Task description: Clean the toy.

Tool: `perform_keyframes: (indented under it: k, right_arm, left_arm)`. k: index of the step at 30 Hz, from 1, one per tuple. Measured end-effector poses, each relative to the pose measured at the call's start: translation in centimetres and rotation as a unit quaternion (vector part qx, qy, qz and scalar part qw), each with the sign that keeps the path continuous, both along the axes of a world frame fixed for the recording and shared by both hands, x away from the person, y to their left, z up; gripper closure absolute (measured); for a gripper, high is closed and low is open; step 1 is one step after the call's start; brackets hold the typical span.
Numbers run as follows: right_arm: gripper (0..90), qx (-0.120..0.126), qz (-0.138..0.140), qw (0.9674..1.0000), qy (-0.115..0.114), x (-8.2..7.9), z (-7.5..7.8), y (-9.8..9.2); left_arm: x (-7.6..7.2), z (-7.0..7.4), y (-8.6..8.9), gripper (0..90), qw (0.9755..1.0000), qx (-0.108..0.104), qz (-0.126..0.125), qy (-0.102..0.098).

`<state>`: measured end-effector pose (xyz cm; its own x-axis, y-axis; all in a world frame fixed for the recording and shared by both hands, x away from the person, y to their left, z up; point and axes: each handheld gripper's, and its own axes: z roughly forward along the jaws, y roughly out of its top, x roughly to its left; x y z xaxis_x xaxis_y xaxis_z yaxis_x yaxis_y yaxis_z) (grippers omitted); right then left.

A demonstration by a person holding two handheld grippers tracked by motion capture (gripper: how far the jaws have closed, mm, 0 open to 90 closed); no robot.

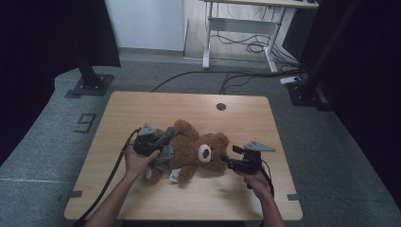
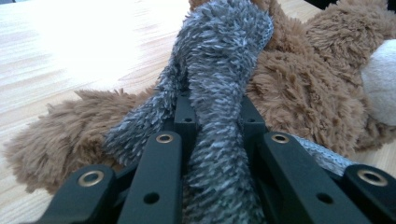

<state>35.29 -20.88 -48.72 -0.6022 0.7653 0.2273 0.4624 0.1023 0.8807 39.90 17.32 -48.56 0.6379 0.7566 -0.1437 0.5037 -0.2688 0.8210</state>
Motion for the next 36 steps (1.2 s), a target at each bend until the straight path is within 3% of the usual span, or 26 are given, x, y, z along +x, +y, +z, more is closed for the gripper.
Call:
perform_keyframes:
  k: [5, 9, 13, 18, 22, 27, 30, 34, 36]
  right_arm:
    - [16.3, -0.037, 0.02, 0.999, 0.017, 2.8, 1.8, 3.3]
    - [9.3, -0.061, 0.013, 0.9977, 0.024, 4.4, 1.8, 5.5]
    - [6.7, -0.057, 0.007, 0.9976, 0.039, 4.6, 0.5, 6.0]
    - [10.4, -0.053, 0.006, 0.9983, 0.021, 3.8, 0.1, 5.7]
    - [11.6, -0.051, 0.016, 0.9984, 0.018, 3.6, 0.0, 5.4]
    - [13.3, -0.05, 0.018, 0.9986, 0.01, 3.3, -0.1, 5.4]
    - [14.2, -0.049, 0.021, 0.9985, 0.011, 3.4, -0.1, 5.4]
    - [17.3, -0.048, 0.019, 0.9986, 0.01, 3.4, -0.2, 5.6]
    - [18.1, -0.046, 0.017, 0.9988, 0.007, 3.3, -0.3, 5.6]
  left_arm:
    - [-0.5, -0.3, 0.1, 75.9, 1.0, -0.005, 0.0, -0.002]
    - [-0.6, -0.3, 0.3, 75.9, 1.0, -0.008, -0.002, 0.0]
    - [-1.0, 0.3, 0.9, 74.8, 0.9994, -0.03, -0.015, -0.004]
    - [-2.5, 1.6, 2.6, 74.5, 0.9998, -0.009, -0.004, -0.017]
    - [-2.8, 0.3, 4.1, 74.4, 0.9999, -0.01, 0.009, 0.004]
    - [-2.7, -0.8, 5.7, 74.2, 0.9987, -0.037, 0.027, 0.024]
    - [-1.3, -2.4, 4.6, 74.3, 0.996, -0.036, 0.008, 0.081]
    - [0.4, -3.2, 3.0, 74.1, 0.9925, -0.048, -0.003, 0.112]
    - [0.9, -3.4, 2.8, 73.9, 0.9922, -0.041, -0.003, 0.118]
